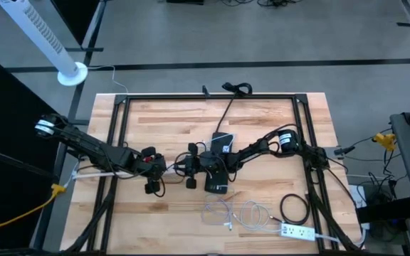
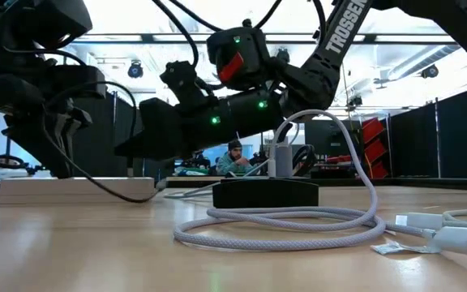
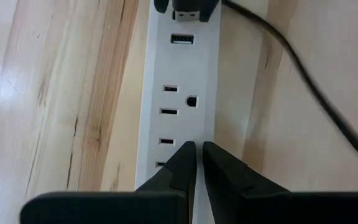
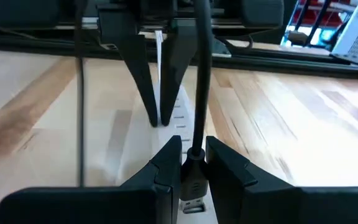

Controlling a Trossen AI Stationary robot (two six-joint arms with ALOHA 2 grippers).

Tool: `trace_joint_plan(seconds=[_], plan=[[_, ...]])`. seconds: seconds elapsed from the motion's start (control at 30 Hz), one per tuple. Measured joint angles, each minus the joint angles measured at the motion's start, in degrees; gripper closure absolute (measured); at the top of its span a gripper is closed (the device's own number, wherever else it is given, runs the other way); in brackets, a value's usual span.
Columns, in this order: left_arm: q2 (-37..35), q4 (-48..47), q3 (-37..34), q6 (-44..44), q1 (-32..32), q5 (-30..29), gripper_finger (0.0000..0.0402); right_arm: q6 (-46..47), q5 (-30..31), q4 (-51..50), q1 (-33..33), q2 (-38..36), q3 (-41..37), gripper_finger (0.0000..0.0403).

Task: Insert USB
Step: Insert the top black charger cable into the left white outlet extension, then insert the black charger cable into the black outlet extension

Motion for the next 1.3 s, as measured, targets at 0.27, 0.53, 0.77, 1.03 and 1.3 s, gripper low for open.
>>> trace_joint_plan(seconds=[0.27, 0.53, 0.77, 1.03, 1.3], plan=[[-0.07, 0.6, -0.06, 0.01, 0.0, -0.23, 0.0382, 2.41, 1.65, -1.22, -0.35, -0.07, -0.02, 0.0356], [-0.09, 1.33, -0.06, 0.01, 0.0, -0.25, 0.0382, 6.24, 2.22, -4.52, -0.35, 0.55, 0.21, 0.0356], [-0.09, 1.18, -0.06, 0.01, -0.17, -0.25, 0.0382, 5.35, 2.53, -5.08, -0.32, 1.05, 0.22, 0.0356], [-0.13, -2.11, 0.24, -3.78, -0.24, -0.19, 0.0382, -1.56, 2.15, -13.44, 0.29, -4.55, -0.28, 0.0325], [-1.09, -5.41, 0.07, -7.42, -2.17, 1.22, 0.0382, -4.61, 2.11, -37.02, 1.31, -20.96, -0.15, 0.0169]])
